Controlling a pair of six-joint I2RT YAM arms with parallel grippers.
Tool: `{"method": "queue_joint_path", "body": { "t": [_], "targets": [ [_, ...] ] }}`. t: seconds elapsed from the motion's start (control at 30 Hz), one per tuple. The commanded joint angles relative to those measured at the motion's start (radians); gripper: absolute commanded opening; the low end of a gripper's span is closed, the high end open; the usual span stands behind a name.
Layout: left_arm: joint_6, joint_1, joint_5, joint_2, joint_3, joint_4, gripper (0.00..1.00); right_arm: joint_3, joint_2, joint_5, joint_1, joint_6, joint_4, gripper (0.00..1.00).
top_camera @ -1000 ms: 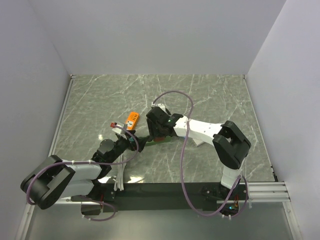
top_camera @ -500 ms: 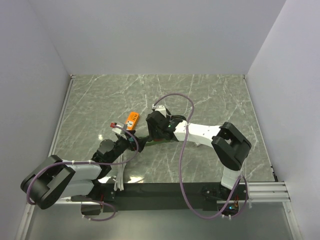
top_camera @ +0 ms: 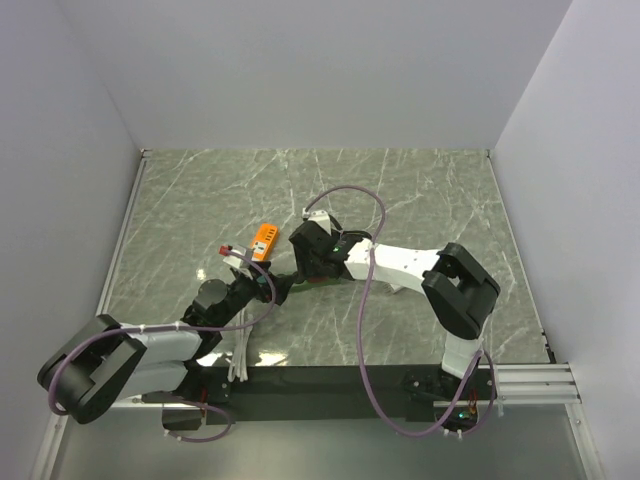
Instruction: Insert the plug
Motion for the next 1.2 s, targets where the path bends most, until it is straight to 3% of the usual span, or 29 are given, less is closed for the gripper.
{"method": "queue_joint_path", "body": {
  "t": [0.0, 0.13, 0.17, 0.6, 0.97, 1.17],
  "targets": [
    [-0.021, 0.0, 0.012, -0.009, -0.032, -0.051, 0.99, -0.023, 0.005, -0.144, 0.041, -0.022, -0.249, 0.43],
    [-0.021, 0.0, 0.008, -0.015, -0.027, -0.064, 1.0, -0.017, -0.037, -0.121, 0.033, -0.033, -0.247, 0.57],
    [-0.021, 0.0, 0.008, -0.018, -0.026, -0.067, 0.99, -0.02, -0.058, -0.122, 0.03, -0.037, -0.241, 0.93],
    [-0.018, 0.0, -0.004, -0.021, -0.014, -0.085, 0.99, -0.026, -0.155, -0.165, 0.004, -0.091, -0.092, 0.96],
    [-0.013, 0.0, -0.038, -0.038, 0.005, -0.126, 0.99, -0.106, -0.416, -0.138, -0.001, -0.105, -0.117, 0.97],
    [-0.027, 0.0, -0.128, -0.096, 0.011, -0.191, 0.99, -0.247, -0.603, -0.096, -0.103, -0.069, -0.046, 0.97]
  ]
}}
